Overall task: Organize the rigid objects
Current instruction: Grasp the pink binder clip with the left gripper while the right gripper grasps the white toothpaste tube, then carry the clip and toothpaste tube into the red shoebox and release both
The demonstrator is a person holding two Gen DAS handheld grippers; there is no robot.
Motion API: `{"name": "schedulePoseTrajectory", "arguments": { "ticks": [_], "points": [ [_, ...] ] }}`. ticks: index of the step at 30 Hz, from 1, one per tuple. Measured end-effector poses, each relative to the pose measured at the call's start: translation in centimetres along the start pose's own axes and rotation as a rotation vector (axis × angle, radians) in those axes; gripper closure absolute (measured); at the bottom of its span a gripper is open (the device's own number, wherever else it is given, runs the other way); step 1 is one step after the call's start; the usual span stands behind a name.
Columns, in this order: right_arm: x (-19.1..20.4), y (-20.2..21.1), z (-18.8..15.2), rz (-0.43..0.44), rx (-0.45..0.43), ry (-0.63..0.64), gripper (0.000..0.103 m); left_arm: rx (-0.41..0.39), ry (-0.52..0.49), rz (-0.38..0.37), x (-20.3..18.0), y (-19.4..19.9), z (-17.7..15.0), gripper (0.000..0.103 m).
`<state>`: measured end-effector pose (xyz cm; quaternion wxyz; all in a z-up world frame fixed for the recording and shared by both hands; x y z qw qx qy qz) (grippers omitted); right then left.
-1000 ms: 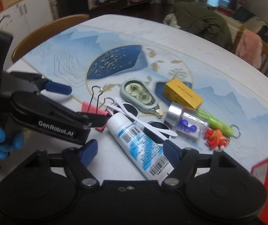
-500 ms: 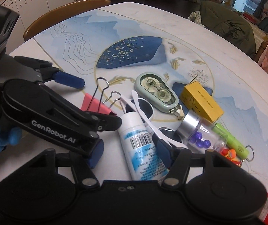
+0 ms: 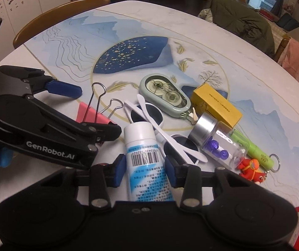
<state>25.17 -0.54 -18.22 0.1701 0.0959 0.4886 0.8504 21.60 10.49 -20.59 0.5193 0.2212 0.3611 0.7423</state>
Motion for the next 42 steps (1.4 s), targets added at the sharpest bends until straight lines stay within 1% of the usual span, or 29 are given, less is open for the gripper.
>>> {"name": "schedulePoseTrajectory", "arguments": {
  "ticks": [2,4,5,7,9,11,12,19,24,29,34,42],
  "points": [
    [0.1,0.1,-0.1,-0.014,-0.002,-0.009,0.064,-0.001,-0.003,0.001,-0.1,0.1,-0.1,0.017],
    [0.2,0.2,-0.2,-0.029,-0.005,-0.014,0.065,-0.004,-0.007,0.007,-0.2,0.2,-0.1,0.024],
    [0.3,0.2,-0.2,-0.035,-0.006,-0.018,0.066,-0.005,-0.005,0.003,-0.3,0.3,-0.1,0.026],
    [0.4,0.4,-0.4,-0.051,-0.007,-0.031,0.066,-0.007,-0.002,-0.004,-0.4,0.4,-0.1,0.034],
    [0.4,0.5,-0.6,-0.062,-0.008,-0.046,0.066,-0.009,-0.002,-0.013,-0.5,0.5,-0.1,0.038],
    [0.3,0.8,-0.8,-0.070,-0.009,-0.066,0.066,-0.011,-0.002,-0.025,-0.6,0.6,-0.1,0.044],
    [0.3,0.9,-0.9,-0.077,-0.008,-0.077,0.066,-0.012,0.001,-0.036,-0.7,0.7,-0.1,0.049],
    [-0.4,2.7,-1.8,-0.066,-0.026,-0.193,0.067,-0.003,0.034,-0.067,-0.6,1.1,-0.2,0.050],
    [-0.9,4.9,-2.5,-0.077,-0.056,-0.262,0.067,-0.022,0.047,-0.099,-0.9,2.5,-0.2,0.050],
    [-1.3,6.6,-3.8,-0.078,-0.054,-0.304,0.068,-0.031,0.051,-0.127,-1.6,4.3,0.0,0.050],
    [-1.8,8.5,-4.6,-0.073,-0.080,-0.345,0.068,-0.043,0.039,-0.153,-3.0,5.9,0.3,0.050],
    [-3.1,13.4,-5.0,-0.083,-0.159,-0.381,0.068,-0.059,0.001,-0.209,-6.4,8.6,1.6,0.050]
  ]
}}
Point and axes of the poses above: each gripper's, at about its wrist camera, not at the fingertips, and y roughly against the way its jaws point, x to its left, z to its top, the point moved 7 cm from there along -y, roughly the way its jaws point, and after that the axes turned 4 degrees about -y, right-handed, at the moved point
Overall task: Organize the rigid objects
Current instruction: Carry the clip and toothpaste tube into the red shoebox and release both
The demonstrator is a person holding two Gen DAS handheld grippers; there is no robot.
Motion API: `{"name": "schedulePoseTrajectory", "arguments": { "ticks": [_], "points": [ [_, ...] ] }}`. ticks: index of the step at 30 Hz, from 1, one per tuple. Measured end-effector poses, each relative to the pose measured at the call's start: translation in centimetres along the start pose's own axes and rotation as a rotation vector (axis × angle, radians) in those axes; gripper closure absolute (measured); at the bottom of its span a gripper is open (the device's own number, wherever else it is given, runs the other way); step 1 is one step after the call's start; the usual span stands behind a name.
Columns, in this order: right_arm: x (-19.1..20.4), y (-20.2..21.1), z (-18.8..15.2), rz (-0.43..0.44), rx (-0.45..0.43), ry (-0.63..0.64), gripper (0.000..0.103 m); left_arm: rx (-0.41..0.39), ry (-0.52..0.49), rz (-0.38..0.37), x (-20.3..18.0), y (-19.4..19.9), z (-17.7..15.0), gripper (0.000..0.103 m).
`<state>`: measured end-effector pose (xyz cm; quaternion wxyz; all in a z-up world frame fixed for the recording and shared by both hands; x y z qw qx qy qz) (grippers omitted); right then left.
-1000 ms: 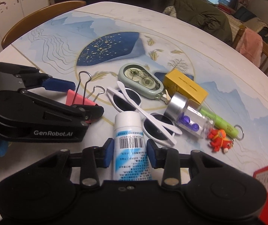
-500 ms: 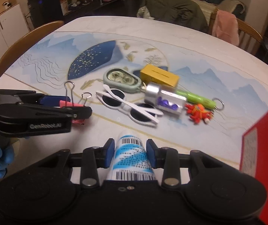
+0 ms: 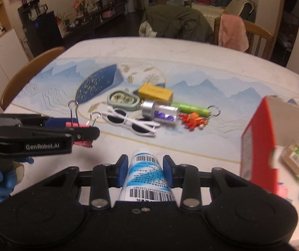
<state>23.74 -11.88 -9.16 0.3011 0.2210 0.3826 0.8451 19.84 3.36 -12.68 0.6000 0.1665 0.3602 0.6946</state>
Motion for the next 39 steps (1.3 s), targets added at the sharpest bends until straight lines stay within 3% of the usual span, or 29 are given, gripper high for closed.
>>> {"name": "schedulePoseTrajectory", "arguments": {
  "ticks": [10,20,39],
  "points": [
    [-4.5,5.5,1.8,-0.040,-0.117,-0.057,0.068,-0.066,-0.081,-0.076,-6.8,1.7,3.5,0.050],
    [-11.2,8.6,2.2,-0.106,-0.194,-0.117,0.068,-0.094,-0.180,-0.131,-14.4,1.0,5.9,0.050],
    [-24.8,10.3,-1.2,-0.235,-0.207,-0.246,0.068,0.024,-0.369,-0.200,-27.4,-5.6,5.6,0.050]
  ]
}}
Point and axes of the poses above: each gripper's, at about its wrist camera, not at the fingertips, and y roughly against the way its jaws point, x to its left, z to its top, the point moved 7 cm from there along -y, roughly the way its jaws point, and after that the axes turned 4 degrees about -y, right-handed, at the moved point
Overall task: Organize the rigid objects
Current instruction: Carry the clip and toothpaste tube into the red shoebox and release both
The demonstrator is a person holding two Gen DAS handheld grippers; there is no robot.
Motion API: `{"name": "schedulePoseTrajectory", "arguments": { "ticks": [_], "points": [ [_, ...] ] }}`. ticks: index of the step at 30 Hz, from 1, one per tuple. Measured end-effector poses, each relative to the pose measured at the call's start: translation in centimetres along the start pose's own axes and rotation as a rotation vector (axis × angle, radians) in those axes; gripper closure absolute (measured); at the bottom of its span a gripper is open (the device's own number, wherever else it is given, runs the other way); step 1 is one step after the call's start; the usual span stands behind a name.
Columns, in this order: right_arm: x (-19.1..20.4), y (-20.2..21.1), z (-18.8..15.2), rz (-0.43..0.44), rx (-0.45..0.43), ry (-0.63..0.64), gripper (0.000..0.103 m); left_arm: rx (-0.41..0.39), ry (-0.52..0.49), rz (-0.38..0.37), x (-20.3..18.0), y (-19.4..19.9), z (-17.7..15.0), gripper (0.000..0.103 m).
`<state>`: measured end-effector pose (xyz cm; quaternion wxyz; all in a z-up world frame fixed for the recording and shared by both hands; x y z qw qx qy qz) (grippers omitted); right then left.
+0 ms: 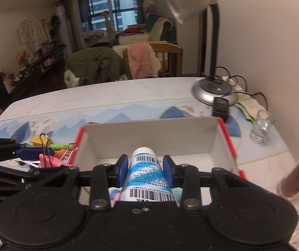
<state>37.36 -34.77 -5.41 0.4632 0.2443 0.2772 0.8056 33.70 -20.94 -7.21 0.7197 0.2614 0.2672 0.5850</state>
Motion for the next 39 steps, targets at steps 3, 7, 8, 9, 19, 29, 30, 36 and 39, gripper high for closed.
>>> {"name": "schedulePoseTrajectory", "arguments": {
  "ticks": [3,7,8,9,19,29,30,36,39],
  "points": [
    [-1.8,-0.4,-0.1,-0.017,0.007,-0.005,0.068,0.020,-0.028,0.000,-1.2,-1.6,0.4,0.050],
    [-3.7,-1.3,-0.2,-0.040,0.022,-0.006,0.068,0.056,-0.044,-0.009,-2.5,-3.8,0.7,0.050],
    [-4.2,-1.6,-0.2,-0.044,0.027,-0.008,0.068,0.073,-0.043,-0.017,-2.7,-4.5,0.6,0.050],
    [-4.6,-2.0,-0.1,-0.049,0.029,-0.014,0.068,0.087,-0.039,-0.022,-2.9,-5.1,0.5,0.050],
    [-6.4,-6.3,-0.3,-0.064,0.103,0.010,0.068,0.219,-0.049,-0.022,-4.4,-10.2,-0.1,0.050],
    [-5.9,-8.8,-1.6,-0.043,0.204,0.064,0.068,0.323,-0.043,-0.010,-4.2,-13.6,-0.4,0.050],
    [-5.8,-8.9,-1.7,-0.040,0.209,0.067,0.068,0.333,-0.041,-0.011,-4.2,-13.7,-0.4,0.050],
    [-5.8,-9.2,-2.2,-0.031,0.245,0.076,0.068,0.378,-0.052,-0.011,-4.4,-14.6,-0.5,0.050],
    [-5.8,-9.2,-2.2,-0.028,0.253,0.074,0.068,0.399,-0.046,-0.010,-4.3,-14.9,-0.7,0.050]
  ]
}}
Point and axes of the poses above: each gripper's, at about its wrist camera, not at the fingertips, and y roughly against the way its jaws point, x to its left, z to its top, the point moved 7 cm from there along -y, roughly the way its jaws point, and after that the axes turned 4 degrees about -y, right-handed, at the moved point
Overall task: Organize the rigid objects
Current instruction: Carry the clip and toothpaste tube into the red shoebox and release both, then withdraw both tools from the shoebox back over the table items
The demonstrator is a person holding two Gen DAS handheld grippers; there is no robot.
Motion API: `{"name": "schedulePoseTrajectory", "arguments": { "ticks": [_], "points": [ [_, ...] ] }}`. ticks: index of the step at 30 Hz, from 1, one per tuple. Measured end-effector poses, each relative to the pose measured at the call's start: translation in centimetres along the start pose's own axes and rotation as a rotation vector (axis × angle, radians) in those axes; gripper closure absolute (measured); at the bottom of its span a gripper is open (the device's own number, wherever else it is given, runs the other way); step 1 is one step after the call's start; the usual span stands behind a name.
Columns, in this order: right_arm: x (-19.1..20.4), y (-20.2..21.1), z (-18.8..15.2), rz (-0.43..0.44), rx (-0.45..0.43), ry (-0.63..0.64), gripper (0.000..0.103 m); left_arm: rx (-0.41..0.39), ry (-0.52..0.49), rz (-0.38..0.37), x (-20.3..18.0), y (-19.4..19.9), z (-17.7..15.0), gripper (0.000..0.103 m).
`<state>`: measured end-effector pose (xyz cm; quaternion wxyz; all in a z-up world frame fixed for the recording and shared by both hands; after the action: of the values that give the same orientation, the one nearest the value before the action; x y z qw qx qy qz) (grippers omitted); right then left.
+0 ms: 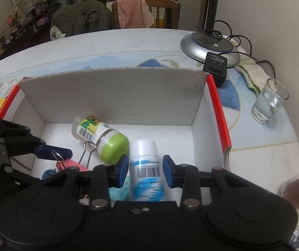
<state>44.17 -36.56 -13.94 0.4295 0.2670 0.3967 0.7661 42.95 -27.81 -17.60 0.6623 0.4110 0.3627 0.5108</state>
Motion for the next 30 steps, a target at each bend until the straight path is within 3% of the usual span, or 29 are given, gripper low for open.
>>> {"name": "schedulePoseTrajectory", "arguments": {
  "ticks": [7,13,19,30],
  "points": [
    [-0.1,0.2,0.1,0.009,0.005,-0.010,0.067,0.029,-0.005,-0.007,-0.2,-0.5,-0.1,0.051],
    [-0.4,0.5,-0.1,0.009,0.004,-0.023,0.065,0.004,-0.009,-0.001,-0.4,0.2,-0.1,0.051],
    [-0.3,1.6,-0.2,0.016,-0.013,-0.044,0.063,-0.050,-0.004,-0.016,-0.6,1.7,-0.2,0.041],
    [0.1,4.8,-0.2,0.028,-0.090,-0.062,0.047,-0.176,0.014,0.000,-0.9,6.2,-1.1,0.040]
  ]
}}
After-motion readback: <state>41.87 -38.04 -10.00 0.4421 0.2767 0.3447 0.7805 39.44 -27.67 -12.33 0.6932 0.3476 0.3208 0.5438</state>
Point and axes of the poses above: each gripper's, at about its wrist camera, not at the fingertips, and y roughly against the way its jaws point, x to its left, z to its top, the point moved 7 cm from there along -y, roughly the way its jaws point, and after that the axes turned 4 degrees about -y, right-handed, at the moved point
